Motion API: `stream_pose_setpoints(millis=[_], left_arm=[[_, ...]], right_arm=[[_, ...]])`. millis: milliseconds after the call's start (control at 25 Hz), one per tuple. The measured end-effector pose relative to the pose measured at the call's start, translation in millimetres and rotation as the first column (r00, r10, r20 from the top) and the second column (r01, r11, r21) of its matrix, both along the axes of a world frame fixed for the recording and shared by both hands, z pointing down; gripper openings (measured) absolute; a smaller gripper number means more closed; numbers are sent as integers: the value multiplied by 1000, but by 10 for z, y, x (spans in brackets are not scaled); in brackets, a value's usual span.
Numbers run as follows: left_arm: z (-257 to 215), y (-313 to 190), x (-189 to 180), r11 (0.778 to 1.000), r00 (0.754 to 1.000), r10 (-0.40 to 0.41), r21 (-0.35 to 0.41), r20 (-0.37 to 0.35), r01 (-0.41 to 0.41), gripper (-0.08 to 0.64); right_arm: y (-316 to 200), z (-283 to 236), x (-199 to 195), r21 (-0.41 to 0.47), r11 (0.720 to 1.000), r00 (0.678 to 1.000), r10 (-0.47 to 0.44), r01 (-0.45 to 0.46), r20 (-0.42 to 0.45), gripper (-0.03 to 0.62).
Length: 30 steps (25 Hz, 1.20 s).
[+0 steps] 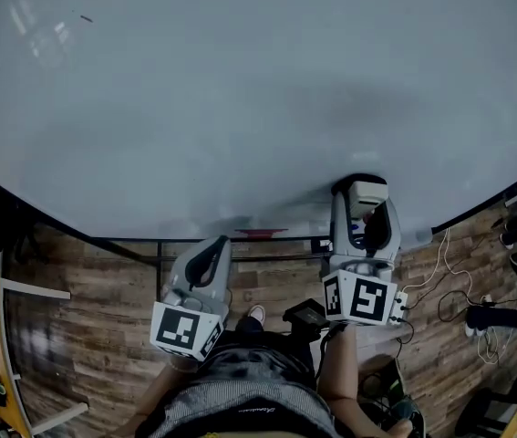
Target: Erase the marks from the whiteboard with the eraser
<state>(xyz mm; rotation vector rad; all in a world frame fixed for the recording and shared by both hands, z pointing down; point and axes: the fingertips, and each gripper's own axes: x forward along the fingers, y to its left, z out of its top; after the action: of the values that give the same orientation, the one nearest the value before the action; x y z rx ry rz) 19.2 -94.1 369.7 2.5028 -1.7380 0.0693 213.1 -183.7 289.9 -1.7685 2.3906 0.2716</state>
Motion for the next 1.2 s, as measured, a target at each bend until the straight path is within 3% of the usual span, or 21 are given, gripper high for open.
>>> stream_pose_setpoints(millis=[320, 1200], left_arm=[[-63, 59, -190, 1000, 999, 27, 7, -19, -27, -2], [-74, 232, -1180, 994, 993, 108, -8, -46, -109, -2]], right_arm=[[60, -19, -293, 1, 1000, 1000, 15, -15, 3, 267], [349, -84, -1552, 8, 999, 999, 40, -40, 7, 267]])
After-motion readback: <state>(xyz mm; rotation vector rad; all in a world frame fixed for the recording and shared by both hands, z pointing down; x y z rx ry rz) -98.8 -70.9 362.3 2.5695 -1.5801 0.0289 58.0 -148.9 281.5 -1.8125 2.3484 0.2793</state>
